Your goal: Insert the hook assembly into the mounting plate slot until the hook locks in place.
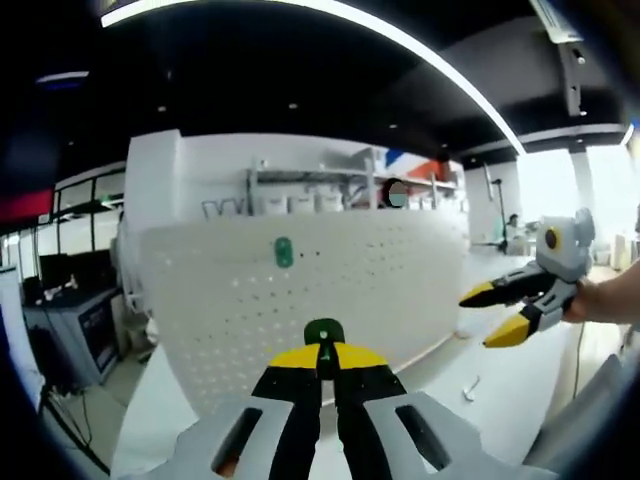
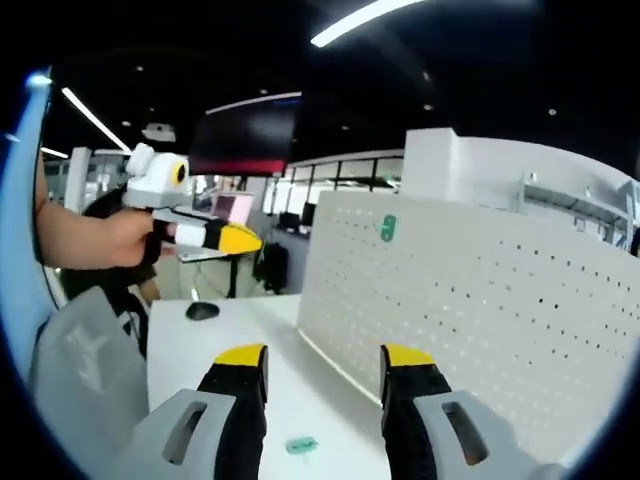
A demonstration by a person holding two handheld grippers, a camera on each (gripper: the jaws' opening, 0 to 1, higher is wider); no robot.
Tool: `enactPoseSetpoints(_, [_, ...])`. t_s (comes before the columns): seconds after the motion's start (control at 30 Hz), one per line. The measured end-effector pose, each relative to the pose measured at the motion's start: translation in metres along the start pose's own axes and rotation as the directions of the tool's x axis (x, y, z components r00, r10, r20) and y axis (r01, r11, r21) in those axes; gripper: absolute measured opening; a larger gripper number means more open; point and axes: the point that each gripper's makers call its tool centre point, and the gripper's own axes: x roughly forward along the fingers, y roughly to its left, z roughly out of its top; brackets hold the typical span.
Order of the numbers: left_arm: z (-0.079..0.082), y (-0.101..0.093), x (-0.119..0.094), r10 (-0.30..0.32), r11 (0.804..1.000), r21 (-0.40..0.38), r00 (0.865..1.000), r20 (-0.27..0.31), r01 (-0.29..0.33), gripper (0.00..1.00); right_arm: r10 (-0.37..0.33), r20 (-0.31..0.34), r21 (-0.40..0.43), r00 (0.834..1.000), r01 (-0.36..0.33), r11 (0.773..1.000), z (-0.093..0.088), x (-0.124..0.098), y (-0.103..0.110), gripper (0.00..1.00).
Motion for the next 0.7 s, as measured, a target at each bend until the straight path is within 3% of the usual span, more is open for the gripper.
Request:
enactPoseSetpoints(0.37, [0.024, 0.028, 0.015, 0.048, 0.998, 0.044, 0.998, 0.040, -0.050, 0.03, -0.058, -0.041, -0.026, 0.997, 0.057, 0.998, -0.010, -0.027, -0.014, 0.58])
enactPoseSetpoints(0.6, [0.034, 0.036, 0.029, 0.062, 0.997, 0.050, 0.996, 0.059, -0.065, 0.03, -0.094, -0.055, -0.026, 0.994, 0.092, 0.995, -0.014, -0.047, -0.021, 0.64])
enactPoseSetpoints(0.7, [0.038, 0.039, 0.035, 0.067, 0.996, 0.056, 0.996, 0.064, -0.070, 0.03, -0.108, -0.059, -0.012, 0.992, 0.107, 0.994, -0.016, -0.055, -0.024, 0.71])
